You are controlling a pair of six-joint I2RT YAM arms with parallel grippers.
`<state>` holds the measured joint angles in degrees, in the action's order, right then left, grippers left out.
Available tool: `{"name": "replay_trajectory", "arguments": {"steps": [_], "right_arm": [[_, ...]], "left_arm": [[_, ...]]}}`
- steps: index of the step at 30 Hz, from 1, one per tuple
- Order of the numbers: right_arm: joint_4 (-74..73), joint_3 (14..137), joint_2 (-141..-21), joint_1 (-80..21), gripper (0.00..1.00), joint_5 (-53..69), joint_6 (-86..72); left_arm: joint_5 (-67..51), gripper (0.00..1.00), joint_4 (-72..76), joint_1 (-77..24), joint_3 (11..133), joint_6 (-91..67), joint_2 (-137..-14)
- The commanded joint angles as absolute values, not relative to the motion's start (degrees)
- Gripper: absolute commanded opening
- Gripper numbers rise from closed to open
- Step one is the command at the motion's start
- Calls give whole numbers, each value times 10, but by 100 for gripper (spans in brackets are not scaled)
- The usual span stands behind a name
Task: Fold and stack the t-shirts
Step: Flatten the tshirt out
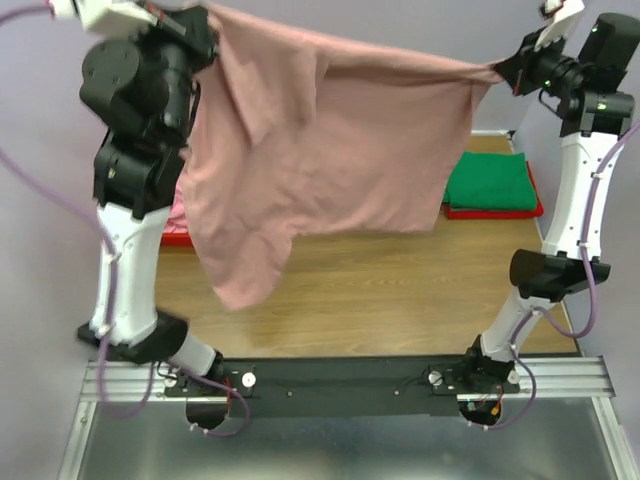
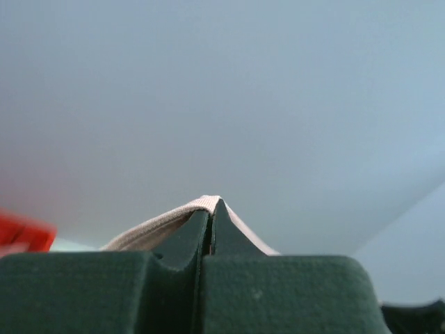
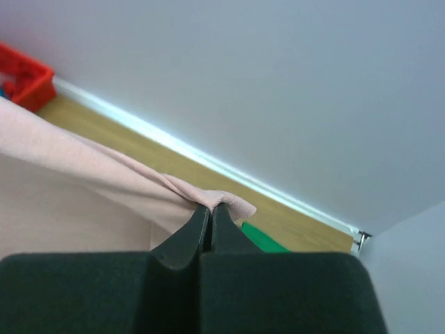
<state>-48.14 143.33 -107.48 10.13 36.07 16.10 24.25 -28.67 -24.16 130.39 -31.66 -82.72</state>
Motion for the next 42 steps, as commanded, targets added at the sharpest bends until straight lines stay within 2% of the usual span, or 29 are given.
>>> {"name": "replay_trajectory", "arguments": {"steps": [1,2,3,4,6,11,13,14,16,17,19,20,23,27,29,30,31,32,34,35,38,42], "right_arm": [[-349,1473,-1043,104,0,313,73],[-346,1469,-1033,104,0,313,75],[-341,1457,-1021,104,0,312,80],[-340,1401,-973,107,0,317,89],[-340,1376,-951,108,1,318,104],[-342,1092,-774,122,1,289,218],[-344,986,-711,125,0,251,271],[-347,887,-654,125,1,235,321],[-369,809,-599,126,0,201,372],[-389,743,-579,126,0,193,397],[-458,692,-519,126,0,177,460],[-509,658,-485,126,0,174,494],[-587,615,-441,126,0,158,535],[-699,570,-398,126,1,164,598],[-724,554,-393,126,22,158,609],[-727,551,-392,126,30,155,610],[-726,553,-395,126,41,152,613],[-723,557,-399,126,61,153,613],[-718,581,-426,126,77,164,603],[-718,592,-438,126,77,170,593],[-701,620,-486,127,80,192,564],[-639,618,-562,126,80,268,494]], "left_arm": [[10,0,-273,-167,1504,-300,-923],[-14,0,-258,-161,1501,-312,-917],[-31,0,-241,-156,1458,-324,-903],[-39,0,-190,-156,1379,-328,-835],[-51,0,-176,-156,1290,-335,-807],[-104,0,-169,-156,1020,-349,-626],[-126,0,-202,-156,949,-354,-552],[-136,0,-219,-156,887,-355,-531],[-183,0,-272,-156,820,-363,-478],[-208,0,-287,-156,738,-370,-461],[-291,0,-317,-157,639,-394,-407],[-340,0,-323,-158,541,-402,-385],[-359,0,-378,-164,413,-410,-288],[-394,0,-513,-167,332,-403,-192],[-410,3,-550,-168,311,-406,-133],[-417,18,-586,-168,298,-405,-120],[-420,22,-599,-168,297,-401,-105],[-421,23,-608,-169,301,-391,-104],[-401,29,-615,-169,349,-369,-126],[-367,30,-613,-169,367,-360,-140],[-300,45,-589,-169,423,-329,-198],[-252,46,-508,-169,434,-330,-237]]}}
